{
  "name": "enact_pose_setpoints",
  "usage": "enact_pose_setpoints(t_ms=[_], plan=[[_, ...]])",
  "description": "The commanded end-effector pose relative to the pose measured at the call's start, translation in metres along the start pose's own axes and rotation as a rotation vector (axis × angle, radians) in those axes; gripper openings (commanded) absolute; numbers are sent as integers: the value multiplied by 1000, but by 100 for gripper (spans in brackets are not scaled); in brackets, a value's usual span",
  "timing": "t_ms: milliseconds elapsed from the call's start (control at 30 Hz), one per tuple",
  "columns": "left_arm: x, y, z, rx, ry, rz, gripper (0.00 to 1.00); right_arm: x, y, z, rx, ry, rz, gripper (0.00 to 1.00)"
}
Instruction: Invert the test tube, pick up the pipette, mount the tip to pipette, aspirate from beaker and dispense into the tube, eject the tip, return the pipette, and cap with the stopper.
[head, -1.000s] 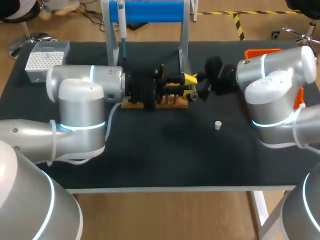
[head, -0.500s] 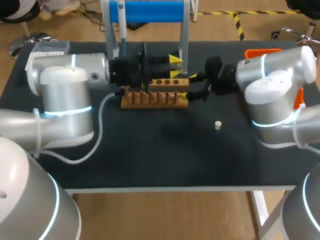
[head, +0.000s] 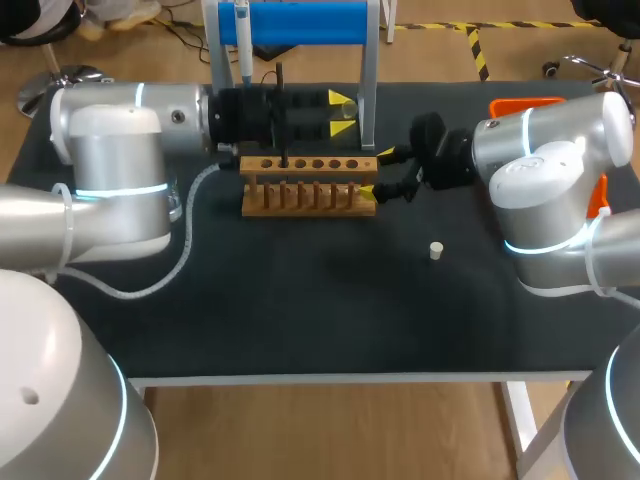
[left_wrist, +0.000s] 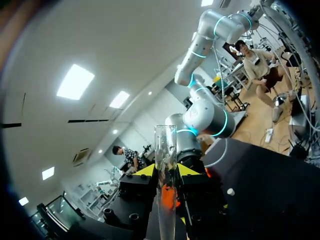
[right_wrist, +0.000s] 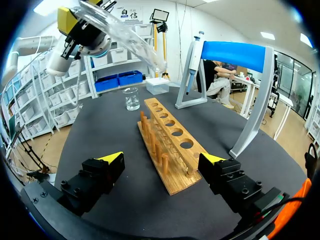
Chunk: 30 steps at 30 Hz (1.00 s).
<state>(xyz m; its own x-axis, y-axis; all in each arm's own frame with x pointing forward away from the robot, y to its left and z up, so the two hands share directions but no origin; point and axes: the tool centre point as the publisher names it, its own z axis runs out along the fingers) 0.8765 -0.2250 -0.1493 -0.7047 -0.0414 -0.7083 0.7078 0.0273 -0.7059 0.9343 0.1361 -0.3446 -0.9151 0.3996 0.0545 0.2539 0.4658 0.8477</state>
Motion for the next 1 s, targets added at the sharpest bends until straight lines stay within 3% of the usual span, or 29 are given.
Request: enact_pose_setpoints(t_ms=[33, 400, 633, 833, 1000], plan=[[-2, 1, 0, 2, 8, -1, 0, 0, 0, 0, 0, 0, 0, 100], [-2, 1, 0, 2, 8, -1, 0, 0, 0, 0, 0, 0, 0, 100], [-25, 1, -12, 45, -22, -271, 0, 0, 0, 0, 0, 0, 0, 100], [-44, 1, -15, 75, -4, -413, 0, 0, 0, 0, 0, 0, 0, 100], [-50, 11, -18, 80, -9, -546, 0, 0, 0, 0, 0, 0, 0, 100]])
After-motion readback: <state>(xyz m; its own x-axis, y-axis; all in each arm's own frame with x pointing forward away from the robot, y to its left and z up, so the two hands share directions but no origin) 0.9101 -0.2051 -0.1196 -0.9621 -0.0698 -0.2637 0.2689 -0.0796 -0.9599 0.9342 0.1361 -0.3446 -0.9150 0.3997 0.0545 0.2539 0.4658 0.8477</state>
